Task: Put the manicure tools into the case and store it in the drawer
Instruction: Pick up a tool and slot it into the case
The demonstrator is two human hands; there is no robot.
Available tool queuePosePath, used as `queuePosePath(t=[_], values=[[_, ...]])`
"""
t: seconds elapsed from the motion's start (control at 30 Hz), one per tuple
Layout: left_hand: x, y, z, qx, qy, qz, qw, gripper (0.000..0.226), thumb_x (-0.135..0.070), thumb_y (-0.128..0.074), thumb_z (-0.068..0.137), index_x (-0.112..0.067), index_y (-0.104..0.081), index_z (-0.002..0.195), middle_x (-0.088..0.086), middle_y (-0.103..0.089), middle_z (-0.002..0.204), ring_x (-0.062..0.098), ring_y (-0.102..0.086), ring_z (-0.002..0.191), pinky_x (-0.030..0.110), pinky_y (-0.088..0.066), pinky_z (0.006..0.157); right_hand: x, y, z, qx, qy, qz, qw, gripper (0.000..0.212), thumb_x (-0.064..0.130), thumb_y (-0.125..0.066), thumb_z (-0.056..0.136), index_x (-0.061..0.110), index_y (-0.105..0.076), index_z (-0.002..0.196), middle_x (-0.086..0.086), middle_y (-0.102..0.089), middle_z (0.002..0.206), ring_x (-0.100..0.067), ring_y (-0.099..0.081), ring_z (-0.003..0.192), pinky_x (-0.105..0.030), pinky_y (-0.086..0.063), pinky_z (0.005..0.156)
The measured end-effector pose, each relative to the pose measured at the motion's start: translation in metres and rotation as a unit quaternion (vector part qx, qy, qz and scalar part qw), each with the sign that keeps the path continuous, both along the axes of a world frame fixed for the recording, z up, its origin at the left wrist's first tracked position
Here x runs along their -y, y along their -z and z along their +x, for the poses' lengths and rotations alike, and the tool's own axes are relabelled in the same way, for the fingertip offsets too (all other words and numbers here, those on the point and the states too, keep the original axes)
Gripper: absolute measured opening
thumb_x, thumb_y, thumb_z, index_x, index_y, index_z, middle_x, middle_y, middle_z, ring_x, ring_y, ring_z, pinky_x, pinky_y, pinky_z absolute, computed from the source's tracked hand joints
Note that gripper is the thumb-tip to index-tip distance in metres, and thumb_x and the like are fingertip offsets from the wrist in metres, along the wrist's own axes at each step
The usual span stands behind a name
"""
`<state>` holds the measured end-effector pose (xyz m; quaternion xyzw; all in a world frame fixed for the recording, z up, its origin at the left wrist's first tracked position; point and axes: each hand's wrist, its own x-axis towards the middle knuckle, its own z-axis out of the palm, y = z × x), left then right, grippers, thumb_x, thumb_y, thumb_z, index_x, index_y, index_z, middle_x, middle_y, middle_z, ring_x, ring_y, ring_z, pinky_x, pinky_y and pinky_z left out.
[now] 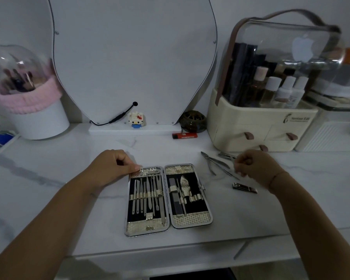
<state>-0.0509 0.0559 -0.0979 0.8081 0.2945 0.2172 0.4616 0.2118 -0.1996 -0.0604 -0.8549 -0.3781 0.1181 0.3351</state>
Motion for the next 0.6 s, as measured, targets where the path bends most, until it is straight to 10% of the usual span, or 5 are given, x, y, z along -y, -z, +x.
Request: queuePosePath(t=[0.2, 0.37, 0.6], values=[[-0.002, 0.002, 0.000, -0.006, -0.012, 0.020, 1.000, 0.022, -0.023, -0.081, 0.071, -0.008, -0.067, 0.063, 0.005, -0.067, 0.070, 0.007, -0.056, 0.063, 0.012, -0.042, 0.058, -0.044, -0.009, -0.057, -0.205, -0.090, 0.167, 0.960, 0.033, -0.002, -0.062, 0.080, 0.002, -0.052, 0.111, -0.014, -0.065, 0.066, -0.012, -0.062, 0.050, -0.021, -0.052, 0.048], [-0.008, 0.003, -0.002, -0.007, 0.003, 0.009, 1.000, 0.020, -0.026, -0.083, 0.069, -0.012, -0.070, 0.064, 0.005, -0.071, 0.072, 0.014, -0.062, 0.069, 0.034, -0.050, 0.074, -0.099, -0.006, -0.118, -0.301, -0.189, 0.136, 0.925, 0.051, -0.008, -0.061, 0.079, 0.008, -0.044, 0.125, -0.012, -0.062, 0.058, -0.014, -0.061, 0.047, -0.022, -0.052, 0.047], [0.006, -0.001, 0.013, -0.036, 0.051, 0.027, 0.998, 0.006, -0.020, -0.078, 0.075, -0.017, -0.075, 0.073, 0.000, -0.073, 0.077, 0.007, -0.061, 0.068, 0.026, -0.046, 0.070, -0.110, 0.003, -0.136, -0.343, -0.199, 0.092, 0.913, 0.039, -0.007, -0.058, 0.082, 0.006, -0.048, 0.117, -0.017, -0.059, 0.062, -0.019, -0.060, 0.048, -0.025, -0.055, 0.047]])
